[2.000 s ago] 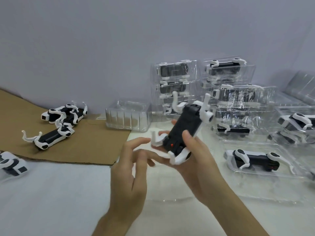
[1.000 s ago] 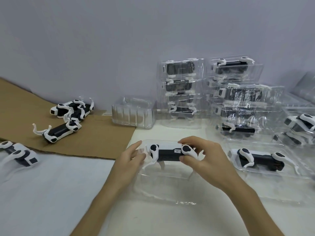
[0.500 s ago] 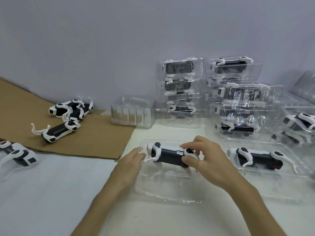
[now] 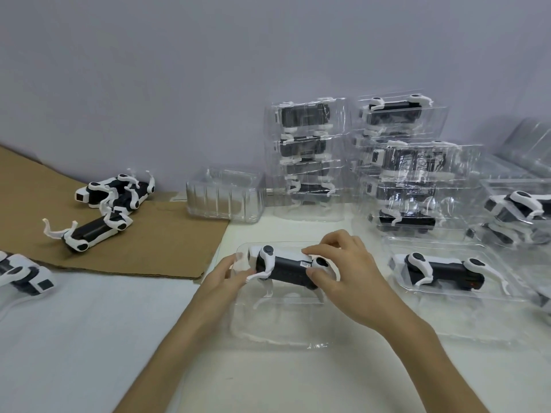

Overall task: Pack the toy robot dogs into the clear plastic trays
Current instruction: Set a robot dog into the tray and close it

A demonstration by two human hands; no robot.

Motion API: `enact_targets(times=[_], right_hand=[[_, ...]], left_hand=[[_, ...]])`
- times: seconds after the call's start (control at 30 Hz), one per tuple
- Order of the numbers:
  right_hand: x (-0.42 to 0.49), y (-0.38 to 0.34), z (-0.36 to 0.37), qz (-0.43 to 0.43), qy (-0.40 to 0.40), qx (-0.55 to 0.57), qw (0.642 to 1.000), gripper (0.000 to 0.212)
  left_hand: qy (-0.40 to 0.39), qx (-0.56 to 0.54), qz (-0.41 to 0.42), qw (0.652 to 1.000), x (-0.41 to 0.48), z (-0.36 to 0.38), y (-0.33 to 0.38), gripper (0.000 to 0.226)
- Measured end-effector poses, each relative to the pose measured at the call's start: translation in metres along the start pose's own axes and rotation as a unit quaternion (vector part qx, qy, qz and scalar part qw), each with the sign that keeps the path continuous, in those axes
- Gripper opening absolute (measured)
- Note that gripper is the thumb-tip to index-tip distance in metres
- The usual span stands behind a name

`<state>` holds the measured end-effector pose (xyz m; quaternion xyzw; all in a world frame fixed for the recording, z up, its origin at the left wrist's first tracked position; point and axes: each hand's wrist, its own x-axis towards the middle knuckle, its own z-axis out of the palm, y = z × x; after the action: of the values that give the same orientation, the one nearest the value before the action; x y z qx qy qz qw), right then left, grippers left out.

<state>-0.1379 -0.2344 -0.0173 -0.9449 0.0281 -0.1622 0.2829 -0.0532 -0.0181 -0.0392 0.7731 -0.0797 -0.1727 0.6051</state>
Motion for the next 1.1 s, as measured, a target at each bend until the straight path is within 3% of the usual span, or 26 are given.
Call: enact_targets(times=[0.13,0.2,0.3,0.37,0.47,0.67,0.77,0.83,0.93,1.1], right_hand=[[0.001,0.002,0.001,0.06,0.027,0.084,0.994,0.045],[0.003,0.005,-0.001,0.148,0.046,0.148,0.977,0.046],[0.006,0.008,0.0,0.235,0.009,0.184,0.955,0.043],[0.006,0.007,0.004,0.24,0.001,0.189,0.952,0.045],[0.005,0.006,0.009,0.235,0.003,0.18,0.955,0.051],[0.004,0.005,0.007,0.242,0.001,0.195,0.951,0.051],[0.007,0.007,0.005,0.267,-0.014,0.198,0.943,0.06],[0.009,0.008,0.005,0.283,-0.029,0.164,0.944,0.065],[0.009,0.009,0.007,0.277,-0.03,0.147,0.949,0.065],[0.007,0.004,0.005,0.191,0.015,0.316,0.929,0.035]], left_hand=[[0.055,0.028,0.029,0.998,-0.004,0.0,0.001,0.047],[0.12,0.062,0.126,0.983,-0.008,0.001,0.003,0.038],[0.132,0.095,0.243,0.956,-0.015,0.001,0.01,0.029],[0.124,0.14,0.277,0.943,-0.015,0.0,0.01,0.02],[0.124,0.218,0.3,0.92,-0.014,0.0,0.005,0.036],[0.137,0.239,0.313,0.909,-0.011,-0.001,0.003,0.038],[0.167,0.162,0.261,0.937,-0.01,0.0,0.006,0.024],[0.151,0.113,0.127,0.974,-0.006,-0.003,0.008,0.012],[0.068,0.11,-0.014,0.991,-0.004,-0.004,0.003,0.048],[0.015,-0.045,0.054,0.997,-0.005,-0.001,0.004,0.076]])
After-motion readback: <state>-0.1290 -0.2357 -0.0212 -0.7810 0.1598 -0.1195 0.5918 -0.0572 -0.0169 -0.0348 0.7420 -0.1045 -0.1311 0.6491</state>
